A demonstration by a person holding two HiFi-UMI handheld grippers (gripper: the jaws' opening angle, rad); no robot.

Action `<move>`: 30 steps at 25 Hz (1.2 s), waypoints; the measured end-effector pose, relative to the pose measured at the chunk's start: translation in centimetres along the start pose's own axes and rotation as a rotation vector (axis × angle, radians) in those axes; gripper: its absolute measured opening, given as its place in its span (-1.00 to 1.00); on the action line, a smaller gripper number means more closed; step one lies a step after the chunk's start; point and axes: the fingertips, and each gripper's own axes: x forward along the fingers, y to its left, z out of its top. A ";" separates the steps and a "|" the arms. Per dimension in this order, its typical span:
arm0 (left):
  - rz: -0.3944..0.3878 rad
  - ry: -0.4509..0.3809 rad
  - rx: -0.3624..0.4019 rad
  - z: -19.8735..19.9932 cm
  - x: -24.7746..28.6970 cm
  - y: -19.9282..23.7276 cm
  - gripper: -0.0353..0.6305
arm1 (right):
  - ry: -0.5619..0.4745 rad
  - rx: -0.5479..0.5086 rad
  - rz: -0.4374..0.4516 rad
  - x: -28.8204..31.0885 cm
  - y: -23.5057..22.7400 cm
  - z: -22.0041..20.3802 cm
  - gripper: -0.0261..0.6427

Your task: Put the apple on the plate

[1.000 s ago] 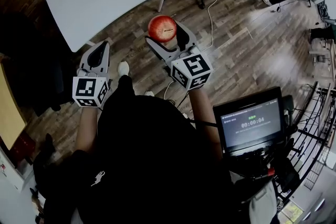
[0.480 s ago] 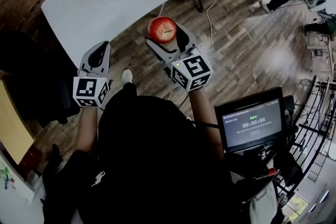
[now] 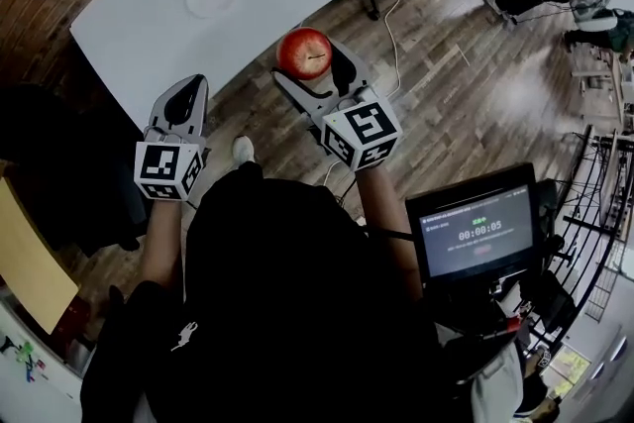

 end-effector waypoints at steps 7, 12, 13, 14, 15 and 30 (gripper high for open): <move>-0.044 -0.002 -0.007 -0.2 0.9 2.6 -0.88 | 0.019 0.010 -0.037 2.2 0.6 -0.1 0.26; -0.058 -0.005 -0.011 -1.2 1.6 4.7 -0.88 | 0.023 0.002 -0.050 4.2 0.9 -0.6 0.26; -0.058 -0.004 -0.014 -1.7 1.9 5.1 -0.88 | 0.025 0.000 -0.051 4.6 0.8 -0.9 0.26; -0.057 -0.004 -0.018 -2.1 2.2 5.4 -0.88 | 0.029 -0.002 -0.050 5.0 0.7 -1.3 0.26; -0.055 -0.005 -0.023 -2.5 2.4 5.7 -0.88 | 0.034 -0.002 -0.048 5.4 0.6 -1.6 0.26; 0.022 -0.020 -0.060 -1.0 -0.3 10.8 -0.88 | 0.051 -0.027 0.007 9.3 3.3 1.3 0.26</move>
